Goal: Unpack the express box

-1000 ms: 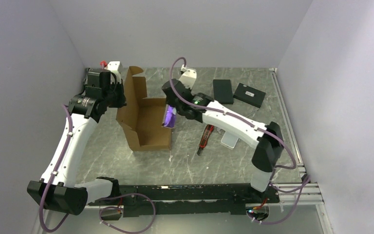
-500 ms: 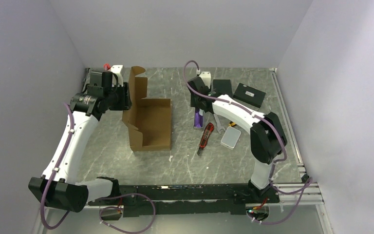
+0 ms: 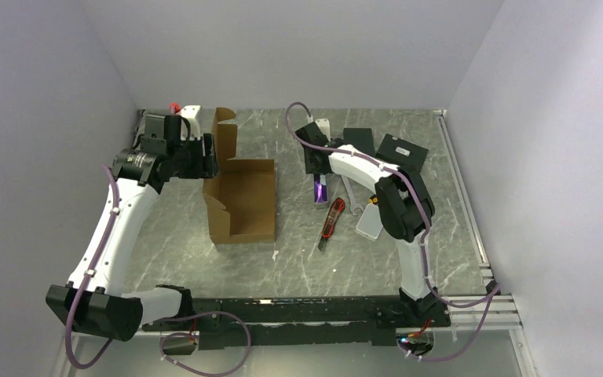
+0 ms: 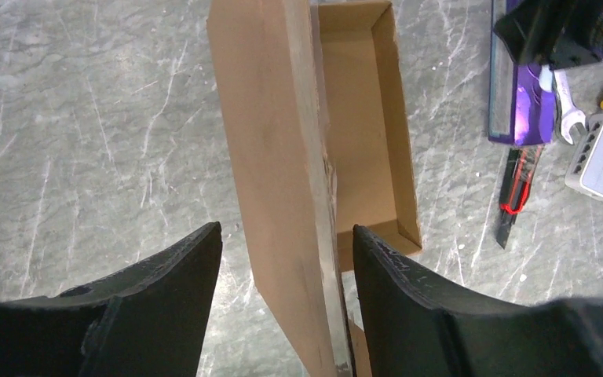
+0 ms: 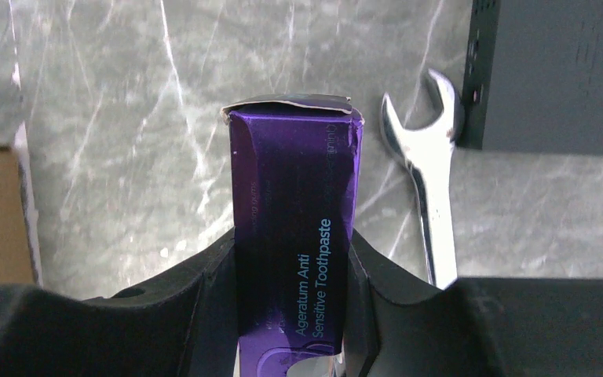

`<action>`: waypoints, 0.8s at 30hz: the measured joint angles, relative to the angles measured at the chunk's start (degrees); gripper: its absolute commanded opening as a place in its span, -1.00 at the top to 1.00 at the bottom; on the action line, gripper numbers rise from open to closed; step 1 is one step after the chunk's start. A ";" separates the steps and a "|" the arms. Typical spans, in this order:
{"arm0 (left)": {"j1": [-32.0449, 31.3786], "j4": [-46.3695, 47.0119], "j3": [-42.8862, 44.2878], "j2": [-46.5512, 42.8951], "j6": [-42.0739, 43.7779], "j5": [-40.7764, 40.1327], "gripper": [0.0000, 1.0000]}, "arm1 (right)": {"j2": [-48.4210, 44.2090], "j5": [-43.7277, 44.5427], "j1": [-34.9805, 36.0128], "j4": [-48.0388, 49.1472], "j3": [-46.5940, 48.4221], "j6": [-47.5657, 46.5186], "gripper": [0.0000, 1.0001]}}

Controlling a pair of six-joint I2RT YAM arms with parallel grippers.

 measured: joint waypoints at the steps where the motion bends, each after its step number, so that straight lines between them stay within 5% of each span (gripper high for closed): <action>1: 0.00 -0.17 0.09 0.00 -0.02 0.37 -0.38 | 1.07 -0.22 -0.42 -0.04 1.18 -0.39 0.10; 8: 0.00 -0.72 0.87 -0.13 0.02 2.38 -0.46 | 7.96 -0.76 -2.16 -0.13 9.68 -2.91 0.00; 21: 0.00 -2.32 9.62 -5.99 -0.74 6.84 -0.59 | 11.26 -1.73 -2.80 -2.58 15.08 -5.44 -0.53; 24: 0.00 -2.01 10.38 -8.59 -1.16 7.08 -0.78 | 11.02 -1.66 -2.82 -3.15 15.96 -5.73 -0.62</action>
